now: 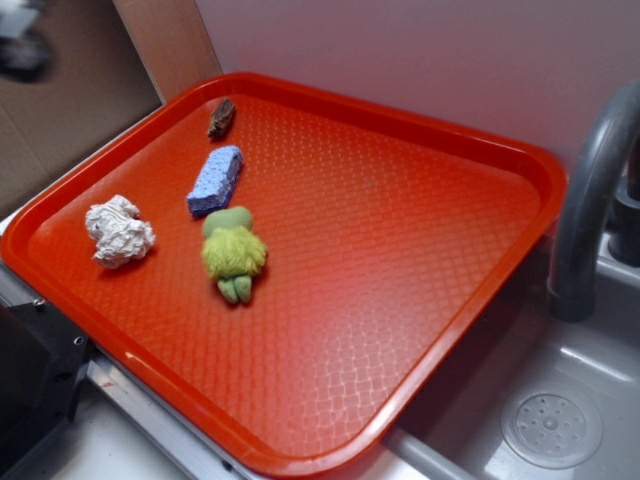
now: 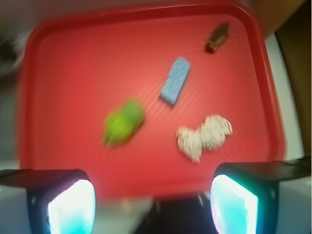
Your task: Grab the wood chip.
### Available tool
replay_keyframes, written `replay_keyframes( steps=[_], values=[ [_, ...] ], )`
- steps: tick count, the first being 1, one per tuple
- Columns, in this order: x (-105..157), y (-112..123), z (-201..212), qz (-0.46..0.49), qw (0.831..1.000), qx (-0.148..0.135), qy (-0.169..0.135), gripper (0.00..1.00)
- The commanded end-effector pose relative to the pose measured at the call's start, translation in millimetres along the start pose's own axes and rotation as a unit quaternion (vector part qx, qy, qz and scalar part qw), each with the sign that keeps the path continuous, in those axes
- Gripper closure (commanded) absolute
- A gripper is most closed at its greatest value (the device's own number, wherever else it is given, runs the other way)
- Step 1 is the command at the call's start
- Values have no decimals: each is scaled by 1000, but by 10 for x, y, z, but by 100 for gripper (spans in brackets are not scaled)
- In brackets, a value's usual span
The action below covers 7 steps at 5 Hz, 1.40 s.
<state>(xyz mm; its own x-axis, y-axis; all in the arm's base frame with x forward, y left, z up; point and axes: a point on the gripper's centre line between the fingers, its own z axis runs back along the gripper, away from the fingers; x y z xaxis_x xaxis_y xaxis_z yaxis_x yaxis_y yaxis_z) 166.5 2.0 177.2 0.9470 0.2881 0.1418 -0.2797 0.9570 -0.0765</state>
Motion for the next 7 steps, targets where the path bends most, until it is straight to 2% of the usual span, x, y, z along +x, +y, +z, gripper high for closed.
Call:
replay_keyframes(
  steps=[1, 2, 3, 4, 5, 6, 7],
  values=[
    [760, 266, -622, 147, 984, -10, -102, 0],
    [996, 404, -882, 203, 971, 17, -127, 0],
    [1091, 574, -1043, 206, 966, 51, -150, 0],
    [1187, 686, -1273, 203, 965, 89, -141, 0],
    [1276, 778, -1405, 213, 964, 99, -127, 0],
    [1351, 729, -1482, 195, 965, 115, -131, 0],
    [1403, 786, -1602, 181, 967, 129, -122, 0]
  ],
)
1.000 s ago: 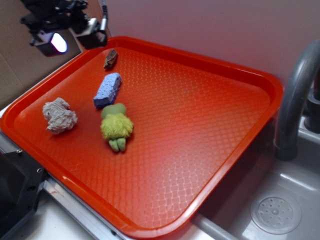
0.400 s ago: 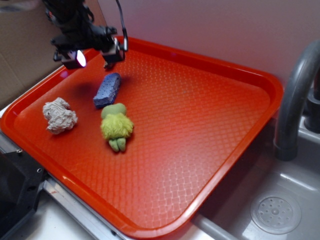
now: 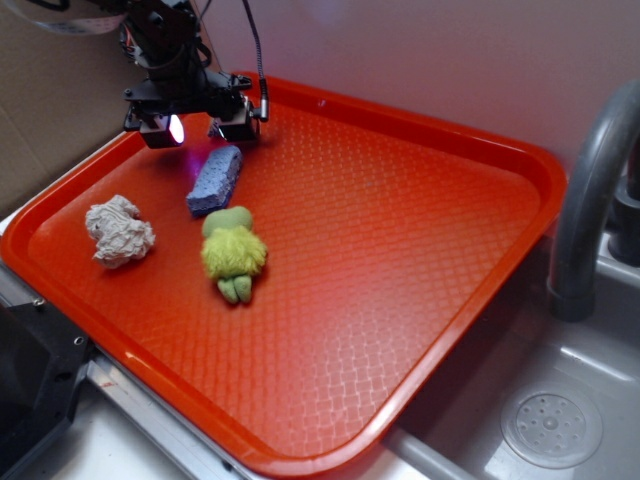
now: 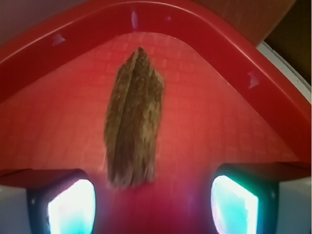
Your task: Grab the wood chip.
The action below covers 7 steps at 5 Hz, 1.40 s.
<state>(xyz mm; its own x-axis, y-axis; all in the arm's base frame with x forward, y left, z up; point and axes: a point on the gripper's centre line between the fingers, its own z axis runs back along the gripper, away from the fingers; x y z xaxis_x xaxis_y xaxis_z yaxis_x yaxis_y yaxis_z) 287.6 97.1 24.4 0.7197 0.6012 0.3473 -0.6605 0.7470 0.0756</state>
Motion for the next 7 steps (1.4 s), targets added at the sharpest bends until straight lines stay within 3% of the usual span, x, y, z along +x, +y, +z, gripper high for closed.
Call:
replay_keyframes(
  steps=[1, 4, 5, 6, 7],
  values=[
    [255, 52, -71, -8, 1000, 0, -6, 0],
    [339, -87, -146, -16, 1000, 11, -3, 0],
    [317, -70, -176, -17, 1000, 11, 4, 8],
    [284, -56, -171, -21, 1000, 11, 7, 100],
    [270, -58, -159, -25, 1000, 10, 6, 100]
  ],
)
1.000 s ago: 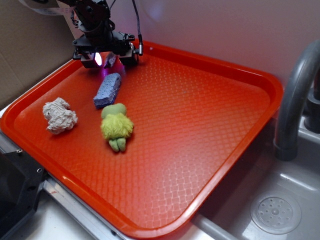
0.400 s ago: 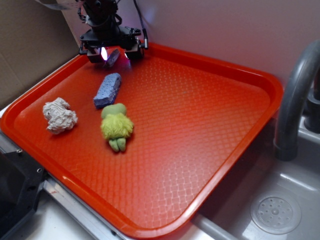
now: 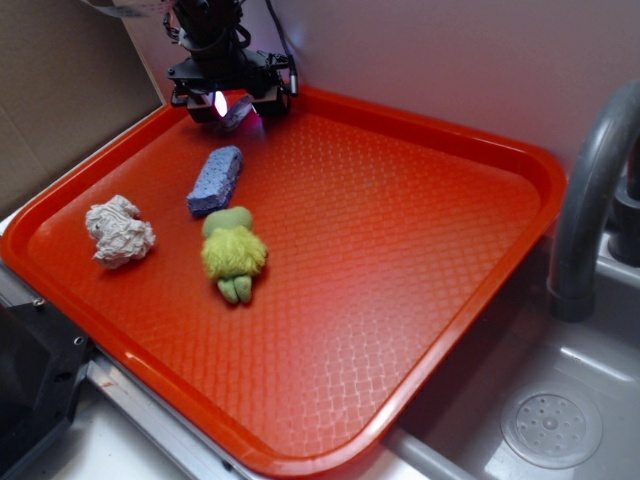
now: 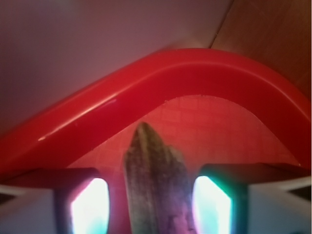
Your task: Grab the wood chip.
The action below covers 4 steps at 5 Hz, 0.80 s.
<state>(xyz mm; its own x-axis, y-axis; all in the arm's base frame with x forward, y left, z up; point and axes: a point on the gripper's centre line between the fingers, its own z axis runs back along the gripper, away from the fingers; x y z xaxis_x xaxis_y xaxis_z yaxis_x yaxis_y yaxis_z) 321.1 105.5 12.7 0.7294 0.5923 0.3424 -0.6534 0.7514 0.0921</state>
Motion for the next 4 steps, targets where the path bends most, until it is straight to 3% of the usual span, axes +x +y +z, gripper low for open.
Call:
replay_keyframes(
  steps=[1, 3, 4],
  values=[
    [8, 112, 60, -22, 1000, 4, 1, 100],
    [23, 138, 85, -35, 999, 1, 9, 100],
    [-7, 203, 205, -89, 993, -24, 78, 100]
  ],
)
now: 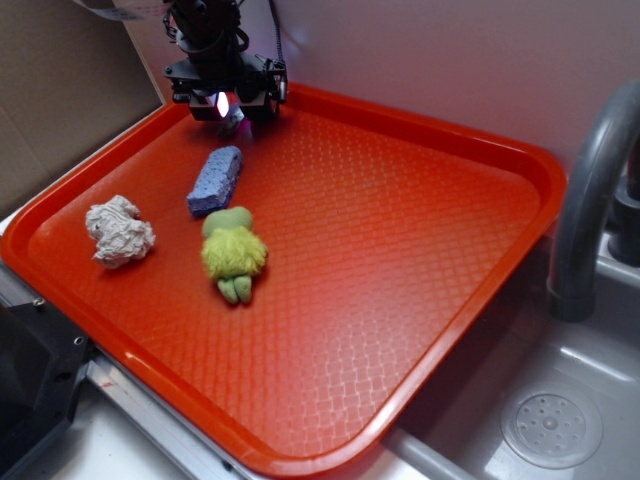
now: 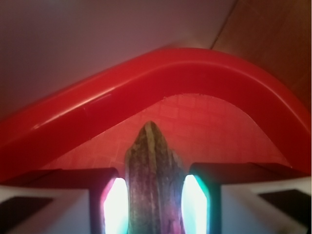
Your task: Grab the wood chip.
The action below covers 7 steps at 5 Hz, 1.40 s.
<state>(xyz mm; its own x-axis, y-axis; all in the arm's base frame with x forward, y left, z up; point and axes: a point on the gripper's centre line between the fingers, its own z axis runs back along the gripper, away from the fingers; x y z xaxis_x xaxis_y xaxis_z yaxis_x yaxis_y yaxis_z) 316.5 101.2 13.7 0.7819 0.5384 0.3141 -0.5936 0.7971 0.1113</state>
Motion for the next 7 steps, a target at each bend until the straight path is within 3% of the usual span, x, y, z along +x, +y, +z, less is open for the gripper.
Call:
replay_keyframes(
  steps=[1, 2, 4, 6, 7],
  values=[
    [-93, 242, 395, -106, 988, -38, 103, 100],
    [-232, 270, 734, -154, 976, -70, 137, 100],
    [-430, 71, 1641, -216, 957, -123, 146, 100],
    [-515, -266, 2176, -272, 936, -154, 164, 100],
    [-610, -438, 2381, -309, 927, -146, 156, 100]
  ],
)
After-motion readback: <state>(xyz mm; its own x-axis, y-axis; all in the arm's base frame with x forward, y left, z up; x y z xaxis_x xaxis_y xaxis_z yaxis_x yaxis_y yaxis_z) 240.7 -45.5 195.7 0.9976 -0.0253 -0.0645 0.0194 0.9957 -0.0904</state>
